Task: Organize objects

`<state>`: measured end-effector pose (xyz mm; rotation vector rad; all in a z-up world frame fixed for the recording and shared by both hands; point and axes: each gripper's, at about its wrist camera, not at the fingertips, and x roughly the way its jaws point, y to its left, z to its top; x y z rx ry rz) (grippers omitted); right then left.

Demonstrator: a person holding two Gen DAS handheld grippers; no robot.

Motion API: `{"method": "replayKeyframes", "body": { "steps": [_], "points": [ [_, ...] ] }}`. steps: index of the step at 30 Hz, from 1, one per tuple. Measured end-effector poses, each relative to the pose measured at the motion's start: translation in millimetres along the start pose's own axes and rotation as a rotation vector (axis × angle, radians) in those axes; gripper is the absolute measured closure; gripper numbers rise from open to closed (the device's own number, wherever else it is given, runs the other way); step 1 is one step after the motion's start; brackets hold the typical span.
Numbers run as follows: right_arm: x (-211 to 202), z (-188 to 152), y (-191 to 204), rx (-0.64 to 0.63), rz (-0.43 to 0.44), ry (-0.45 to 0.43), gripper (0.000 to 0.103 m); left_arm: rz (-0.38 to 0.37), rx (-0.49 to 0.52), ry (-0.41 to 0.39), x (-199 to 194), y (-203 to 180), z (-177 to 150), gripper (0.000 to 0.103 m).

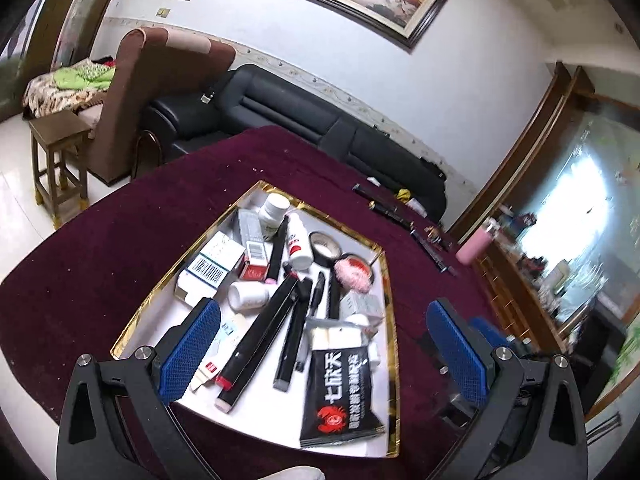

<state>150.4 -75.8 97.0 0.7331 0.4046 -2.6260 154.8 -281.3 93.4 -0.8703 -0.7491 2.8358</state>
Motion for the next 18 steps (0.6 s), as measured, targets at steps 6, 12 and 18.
{"method": "replayKeyframes", "body": {
  "steps": [6,12,18],
  "points": [
    [-1,-2,-5,0.012,-0.007,0.004,0.028,0.072,0.031,0.010,4,-8,-11,0.002],
    [-2,-4,-5,0.005,-0.014,0.001,0.028,0.145,0.051,0.014,6,-6,-16,0.002],
    [0,-5,-12,0.017,-0.019,0.006,0.028,0.225,0.062,0.076,16,-9,-22,0.002]
  ]
}}
